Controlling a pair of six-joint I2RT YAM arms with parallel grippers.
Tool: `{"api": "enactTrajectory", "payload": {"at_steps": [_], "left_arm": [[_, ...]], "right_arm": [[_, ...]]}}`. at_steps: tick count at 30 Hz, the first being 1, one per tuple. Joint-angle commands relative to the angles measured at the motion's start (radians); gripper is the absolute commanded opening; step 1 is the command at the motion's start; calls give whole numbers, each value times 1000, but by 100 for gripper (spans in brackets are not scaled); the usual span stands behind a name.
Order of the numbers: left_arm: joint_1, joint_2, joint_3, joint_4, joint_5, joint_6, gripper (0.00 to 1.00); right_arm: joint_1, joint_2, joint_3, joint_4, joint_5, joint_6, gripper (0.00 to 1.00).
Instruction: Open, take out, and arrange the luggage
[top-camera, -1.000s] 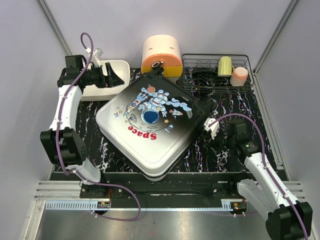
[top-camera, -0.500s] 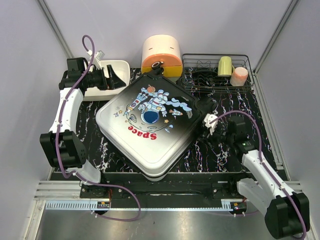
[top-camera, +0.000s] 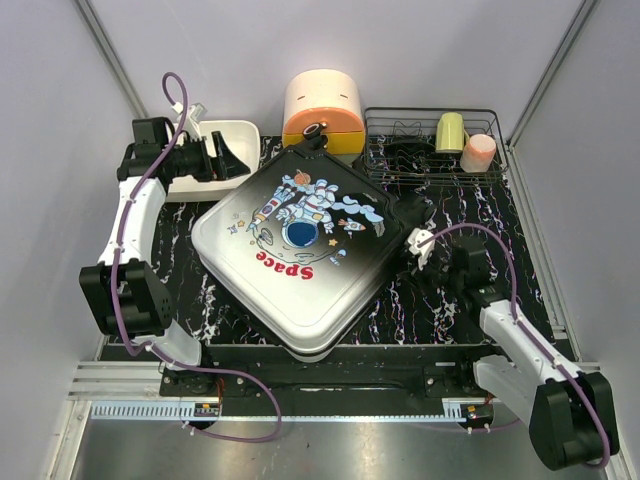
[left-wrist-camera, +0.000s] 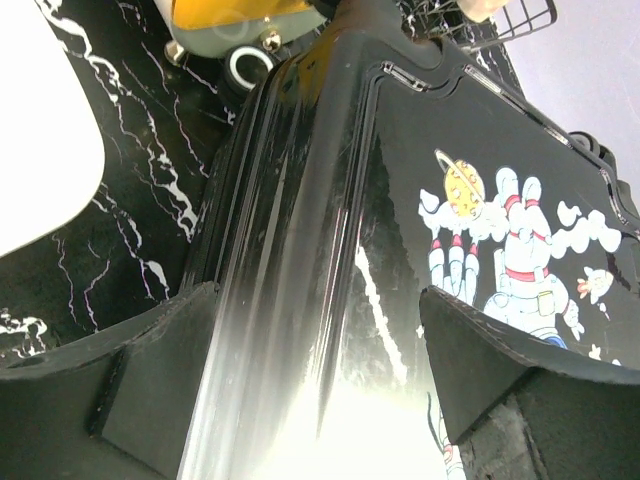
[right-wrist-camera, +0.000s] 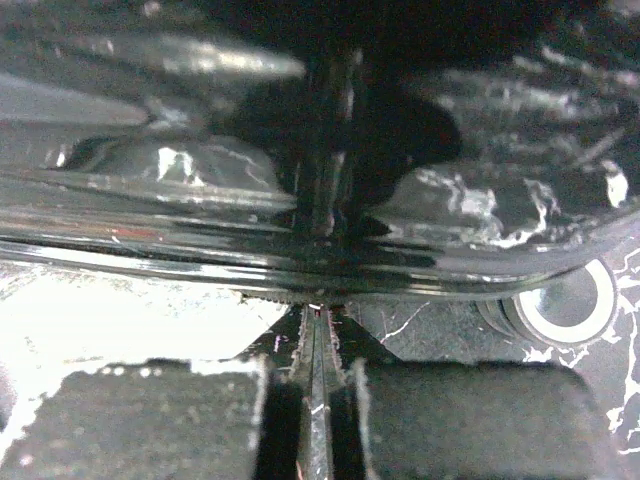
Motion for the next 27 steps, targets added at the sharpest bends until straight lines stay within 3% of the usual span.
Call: {"api": "enactTrajectory", "payload": {"at_steps": [1, 7, 17, 27], "left_arm": [[8, -7, -30, 35, 17, -3, 86], [5, 19, -12, 23, 6, 12, 86], [2, 113, 85, -61, -20, 77, 85], [2, 226, 183, -137, 29, 156, 86]], "right_arm": [[0, -67, -28, 95, 74, 2, 0], [-57, -122, -23, 14, 97, -118, 0], [-256, 192, 153, 56, 33, -215, 0], [-330, 424, 265, 223, -243, -325, 0]]}}
